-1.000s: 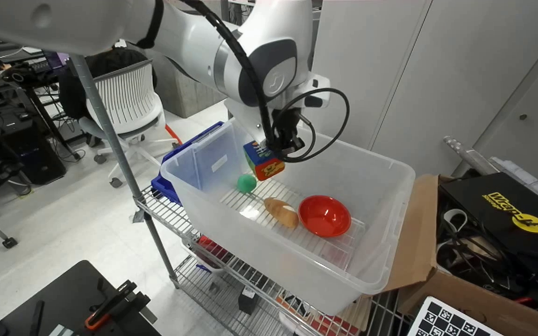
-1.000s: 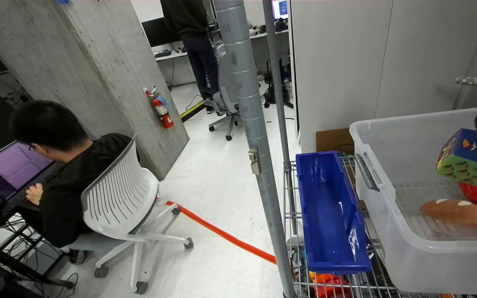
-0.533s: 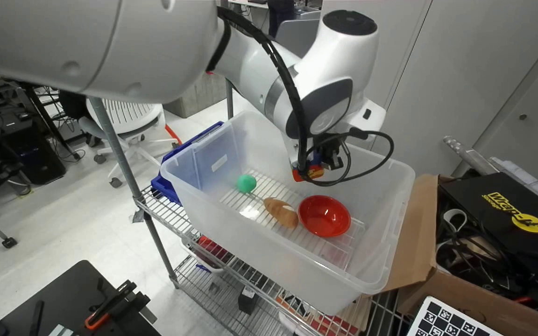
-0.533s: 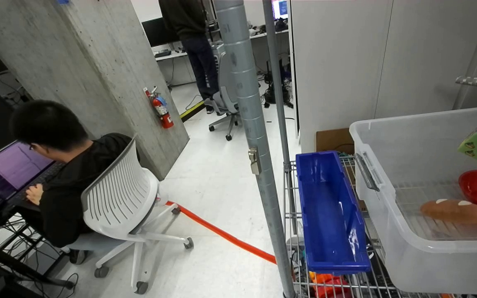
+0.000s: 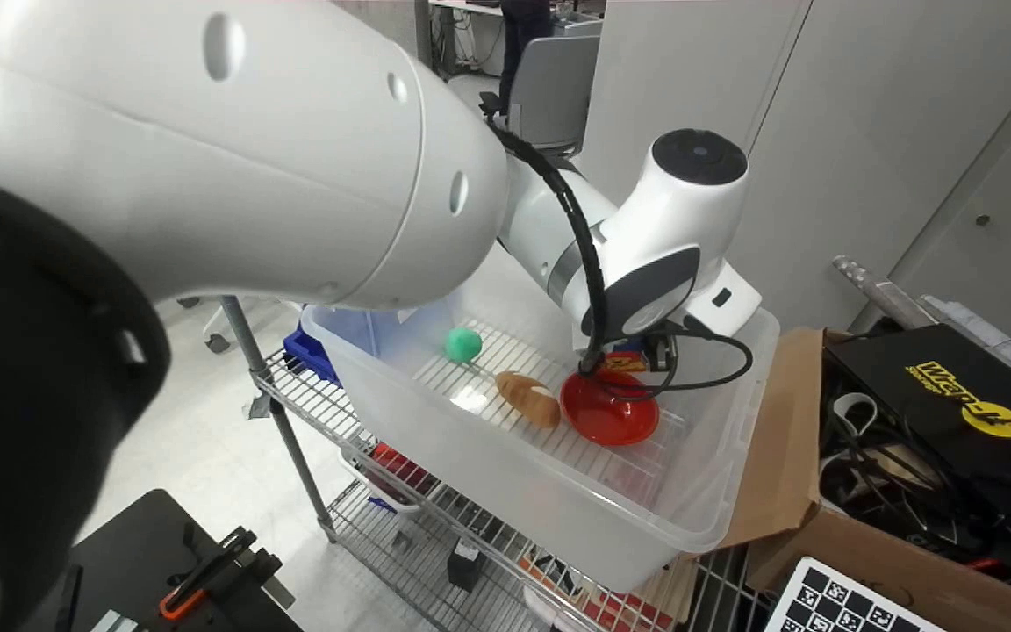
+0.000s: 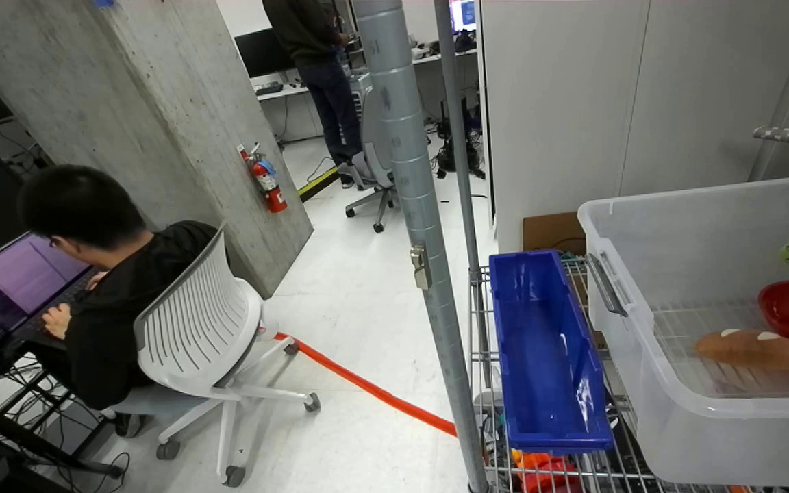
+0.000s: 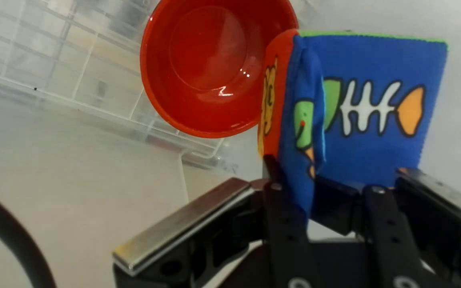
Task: Put the cube in the red bowl
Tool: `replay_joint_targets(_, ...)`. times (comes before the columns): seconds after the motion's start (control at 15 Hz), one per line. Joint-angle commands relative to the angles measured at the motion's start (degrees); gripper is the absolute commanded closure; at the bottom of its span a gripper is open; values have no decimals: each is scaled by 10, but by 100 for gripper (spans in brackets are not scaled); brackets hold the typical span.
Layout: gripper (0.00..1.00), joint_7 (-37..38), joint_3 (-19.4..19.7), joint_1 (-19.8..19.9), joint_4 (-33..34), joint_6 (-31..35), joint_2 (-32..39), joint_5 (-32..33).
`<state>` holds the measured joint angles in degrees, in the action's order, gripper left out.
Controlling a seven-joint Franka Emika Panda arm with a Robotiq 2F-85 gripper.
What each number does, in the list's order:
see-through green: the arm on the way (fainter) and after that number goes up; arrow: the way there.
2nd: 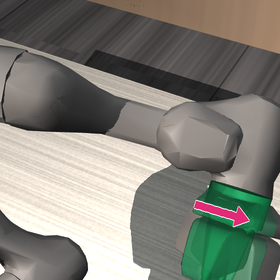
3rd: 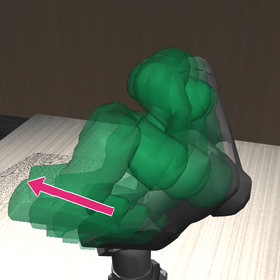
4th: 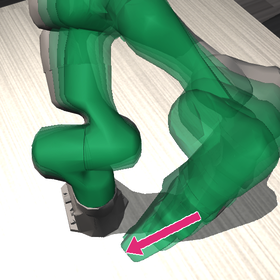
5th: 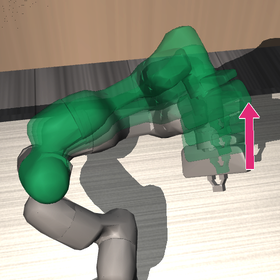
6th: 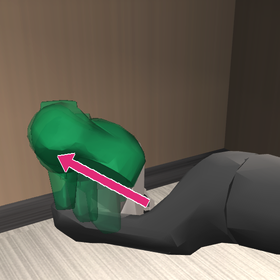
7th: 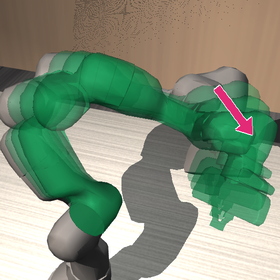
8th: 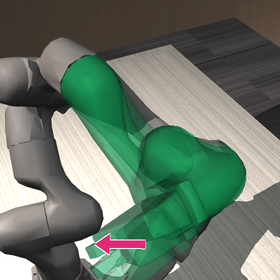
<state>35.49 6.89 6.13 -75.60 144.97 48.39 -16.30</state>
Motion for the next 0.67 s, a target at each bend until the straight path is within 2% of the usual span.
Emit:
replay_joint_targets(0.0,99,47,9,-7,53,-5,52,-2)
replay_joint_targets(0.27,99,83,8,-9,90,-9,95,-1)
replay_joint_targets(0.6,99,135,12,-12,81,-38,105,5)
